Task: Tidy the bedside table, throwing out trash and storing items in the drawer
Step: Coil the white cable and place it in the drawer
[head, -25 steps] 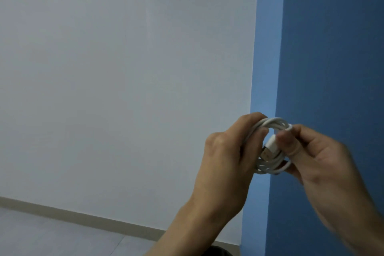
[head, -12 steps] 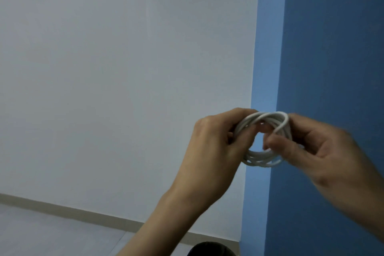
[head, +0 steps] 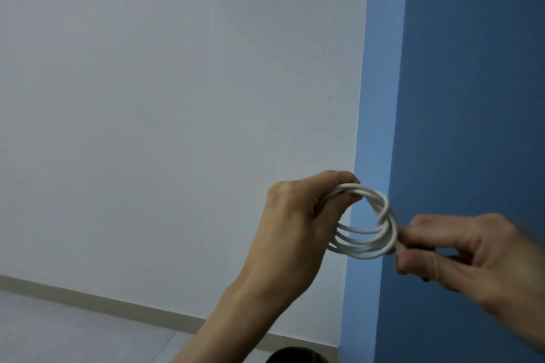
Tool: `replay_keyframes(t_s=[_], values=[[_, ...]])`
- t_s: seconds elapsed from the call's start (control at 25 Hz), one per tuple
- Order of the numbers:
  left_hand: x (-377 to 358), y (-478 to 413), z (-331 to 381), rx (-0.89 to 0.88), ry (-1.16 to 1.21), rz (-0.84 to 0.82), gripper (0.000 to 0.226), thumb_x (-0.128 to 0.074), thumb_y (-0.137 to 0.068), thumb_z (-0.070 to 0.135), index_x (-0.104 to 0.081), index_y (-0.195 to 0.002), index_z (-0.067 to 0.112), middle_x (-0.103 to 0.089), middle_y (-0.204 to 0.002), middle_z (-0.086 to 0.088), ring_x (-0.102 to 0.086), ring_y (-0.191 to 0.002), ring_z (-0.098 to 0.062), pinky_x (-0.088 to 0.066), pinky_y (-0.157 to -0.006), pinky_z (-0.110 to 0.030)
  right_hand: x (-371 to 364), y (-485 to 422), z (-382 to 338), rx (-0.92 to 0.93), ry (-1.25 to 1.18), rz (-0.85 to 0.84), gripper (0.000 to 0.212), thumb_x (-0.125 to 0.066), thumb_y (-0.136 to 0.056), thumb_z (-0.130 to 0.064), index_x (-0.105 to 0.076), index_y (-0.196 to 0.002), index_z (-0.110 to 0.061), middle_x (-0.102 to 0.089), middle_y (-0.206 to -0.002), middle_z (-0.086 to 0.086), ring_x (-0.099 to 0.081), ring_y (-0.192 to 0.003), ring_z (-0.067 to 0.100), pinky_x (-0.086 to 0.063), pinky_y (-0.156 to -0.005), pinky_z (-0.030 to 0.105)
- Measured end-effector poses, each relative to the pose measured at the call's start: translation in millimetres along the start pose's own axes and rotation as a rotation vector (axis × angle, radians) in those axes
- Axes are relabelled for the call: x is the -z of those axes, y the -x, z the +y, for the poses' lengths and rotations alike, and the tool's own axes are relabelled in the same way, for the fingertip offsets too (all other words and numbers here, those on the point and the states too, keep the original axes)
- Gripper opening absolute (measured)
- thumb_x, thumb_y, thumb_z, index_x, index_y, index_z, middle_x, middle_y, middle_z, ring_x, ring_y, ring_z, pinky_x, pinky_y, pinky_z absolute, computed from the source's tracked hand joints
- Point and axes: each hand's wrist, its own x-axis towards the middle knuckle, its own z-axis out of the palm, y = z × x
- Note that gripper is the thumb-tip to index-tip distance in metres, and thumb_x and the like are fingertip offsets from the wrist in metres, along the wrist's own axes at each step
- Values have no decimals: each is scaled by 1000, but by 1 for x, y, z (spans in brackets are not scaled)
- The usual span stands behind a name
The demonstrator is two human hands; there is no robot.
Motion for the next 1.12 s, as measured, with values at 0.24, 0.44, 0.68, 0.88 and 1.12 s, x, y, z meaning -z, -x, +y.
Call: replay_keyframes(t_s=[0.24,0.44,0.68,0.88,1.12], values=[[-15,-4,2,-12,-36,43,13,-56,-91,15,-67,-83,14,-51,-60,-5,-40,-54,-18,-37,-51,-28,5,-11,-2,-6,68,67,61,-46,-62,-79,-70,-84,-28,-68,-60,-5,-53,-46,1,-39,-45,4],[-8,-1,7,116,157,-18,19,-52,-91,24,-71,-98,23,-55,-56,6,-45,-45,-7,-38,-44,-17,3,-14,-2,-2,99,127,55,-46,-67,-70,-60,-62,-16,-61,-52,0,-43,-39,0,-34,-40,6],[17,11,-4,190,537,-163,21,-48,-86,-1,-67,-91,4,-70,-71,-10,-62,-58,-19,-48,-46,-24,7,-16,6,-95,-54,207,82,-52,-45,-86,-61,-69,-8,-56,-43,2,-34,-35,2,-30,-34,10],[7,4,-13,171,563,-56,16,-75,-66,12,-69,-81,18,-65,-73,0,-59,-68,-10,-47,-57,-20,-1,-15,1,-96,-51,181,67,-57,-59,-75,-62,-67,-8,-55,-43,4,-34,-33,2,-30,-35,9],[-7,3,-9,454,1024,-274,29,-61,-83,15,-60,-111,5,-66,-79,-1,-60,-70,-8,-48,-59,-19,-8,-13,-3,-54,97,221,41,-56,-78,-46,-57,-50,-17,-55,-41,1,-39,-31,4,-29,-35,5]])
